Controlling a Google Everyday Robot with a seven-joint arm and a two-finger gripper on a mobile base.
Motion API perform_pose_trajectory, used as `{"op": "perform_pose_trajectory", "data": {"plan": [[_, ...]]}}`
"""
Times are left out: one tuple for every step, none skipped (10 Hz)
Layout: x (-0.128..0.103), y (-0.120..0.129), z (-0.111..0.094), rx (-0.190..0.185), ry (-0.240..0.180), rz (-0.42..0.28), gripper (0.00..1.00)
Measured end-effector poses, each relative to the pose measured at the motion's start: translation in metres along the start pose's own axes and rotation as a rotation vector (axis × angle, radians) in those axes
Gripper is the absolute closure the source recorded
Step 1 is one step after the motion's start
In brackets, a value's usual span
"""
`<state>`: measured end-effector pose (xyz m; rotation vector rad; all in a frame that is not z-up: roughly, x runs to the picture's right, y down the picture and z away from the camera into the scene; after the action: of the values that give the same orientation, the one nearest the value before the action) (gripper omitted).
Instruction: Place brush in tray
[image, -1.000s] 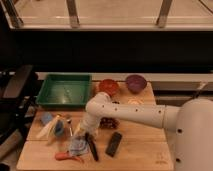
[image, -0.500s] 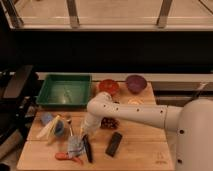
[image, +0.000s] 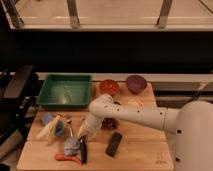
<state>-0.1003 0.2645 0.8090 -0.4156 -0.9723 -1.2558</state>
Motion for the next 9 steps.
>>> {"op": "perform_pose_trajectory", "data": {"plan": [[0.0, 0.001, 0.0, 0.0, 0.0, -0.001, 1.0], [0.0, 0.002, -0.004, 0.017, 0.008, -0.006, 1.0], [-0.001, 0.003, -0.014, 0.057, 0.024, -0.007, 1.0], [-0.001, -0.001, -0.026, 0.09, 0.041, -0.01, 1.0], [-0.004, -0.008, -0.044, 0.129, 0.059, -0.021, 1.0], [-0.006, -0.015, -0.07, 0.17, 0.082, -0.032, 1.0], [-0.008, -0.02, -0.087, 0.196, 0.099, -0.042, 1.0], [-0.01, -0.028, -0.104, 0.225, 0.119, -0.061, 1.0], [-0.011, -0.034, -0.12, 0.252, 0.139, -0.08, 1.0]]}}
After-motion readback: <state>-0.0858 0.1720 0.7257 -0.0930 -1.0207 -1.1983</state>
